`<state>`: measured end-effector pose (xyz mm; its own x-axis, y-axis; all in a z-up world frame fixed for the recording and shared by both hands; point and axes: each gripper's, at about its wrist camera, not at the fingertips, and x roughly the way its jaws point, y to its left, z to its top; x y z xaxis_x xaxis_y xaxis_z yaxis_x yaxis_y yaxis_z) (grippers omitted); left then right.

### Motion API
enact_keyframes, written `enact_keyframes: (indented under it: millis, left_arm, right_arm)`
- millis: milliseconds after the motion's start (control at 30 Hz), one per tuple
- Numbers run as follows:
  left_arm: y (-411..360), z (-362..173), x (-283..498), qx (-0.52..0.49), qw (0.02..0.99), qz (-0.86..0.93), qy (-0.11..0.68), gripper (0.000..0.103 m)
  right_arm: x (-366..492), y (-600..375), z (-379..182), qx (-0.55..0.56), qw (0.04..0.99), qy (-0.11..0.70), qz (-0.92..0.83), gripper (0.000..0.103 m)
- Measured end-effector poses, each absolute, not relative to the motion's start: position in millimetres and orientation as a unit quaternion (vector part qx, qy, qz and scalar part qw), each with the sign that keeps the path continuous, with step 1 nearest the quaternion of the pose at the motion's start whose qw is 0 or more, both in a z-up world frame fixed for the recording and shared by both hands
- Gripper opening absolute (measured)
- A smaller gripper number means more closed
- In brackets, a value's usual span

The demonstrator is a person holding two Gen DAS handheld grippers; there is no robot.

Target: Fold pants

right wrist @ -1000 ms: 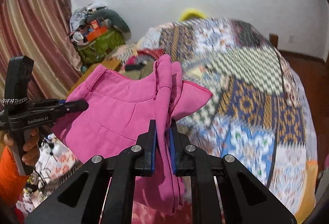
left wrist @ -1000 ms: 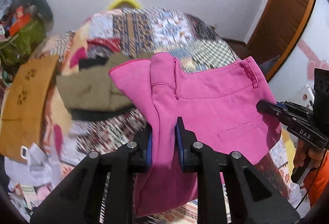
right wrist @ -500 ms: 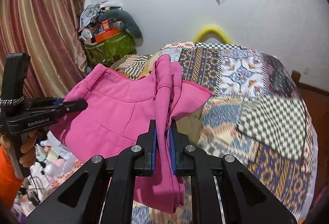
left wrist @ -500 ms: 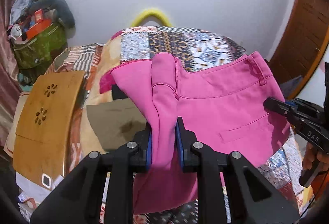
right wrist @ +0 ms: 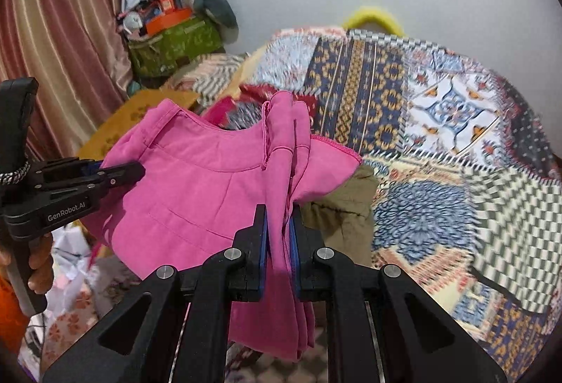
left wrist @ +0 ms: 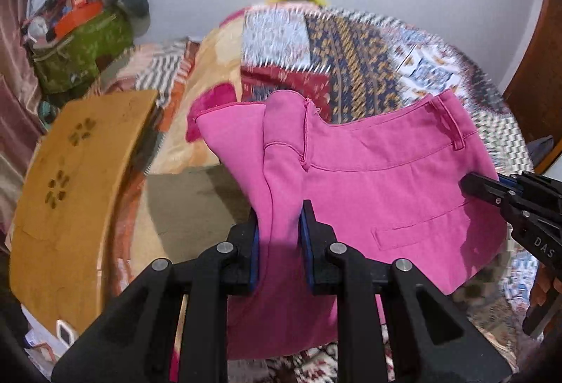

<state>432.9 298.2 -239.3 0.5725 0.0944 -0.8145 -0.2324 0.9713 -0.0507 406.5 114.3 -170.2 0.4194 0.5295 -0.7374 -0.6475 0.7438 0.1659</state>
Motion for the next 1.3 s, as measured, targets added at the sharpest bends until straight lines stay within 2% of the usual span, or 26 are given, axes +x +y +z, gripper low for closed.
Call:
enact_keyframes:
  millis: [67, 167, 233, 300, 333, 600, 700, 767, 1067, 1300]
  left_arm:
    - [304, -264, 445, -0.082, 0.868, 0.095, 0.481, 0.021]
    - [311, -296, 454, -0.079, 0.850, 0.107, 0.511, 0.029]
    - [314, -298, 448, -0.075, 0.857, 0.115, 0.496, 0.041]
    - [317, -295, 442, -0.066, 0.861, 0.141, 0.485, 0.066]
    - [319, -294, 439, -0.062, 0.861, 0.151, 0.481, 0.067]
    - [327, -270, 403, -0.026, 0.856, 0.171, 0.488, 0.067]
    - [323, -243, 383, -0.025, 0.864, 0.165, 0.475, 0.067]
    - [315, -217, 366, -0.028, 0.876, 0.157, 0.456, 0.067]
    - [239, -95, 259, 0.024, 0.935, 0.122, 0.331, 0.067]
    - [193, -21, 170, 0.010, 0.967, 0.095, 0.235, 0.067]
  right_arm:
    - [415, 116, -186, -0.055, 0.835, 0.430, 0.338, 0.010]
    - [423, 120, -212, -0.052, 0.820, 0.469, 0.323, 0.012]
    - [416, 122, -219, -0.085, 0.827, 0.460, 0.312, 0.015]
    - [409, 119, -219, -0.112, 0.833, 0.449, 0.305, 0.015]
    - [408, 117, -219, -0.118, 0.834, 0.447, 0.302, 0.015]
    - [393, 77, -197, -0.100, 0.842, 0.457, 0.269, 0.022]
    - [376, 69, -174, -0.092, 0.848, 0.440, 0.280, 0.024]
    - [363, 67, -157, -0.093, 0.854, 0.423, 0.288, 0.027]
    - [271, 37, -42, -0.044, 0.887, 0.304, 0.345, 0.027]
    - [185, 8, 22, -0.023, 0.916, 0.199, 0.348, 0.027]
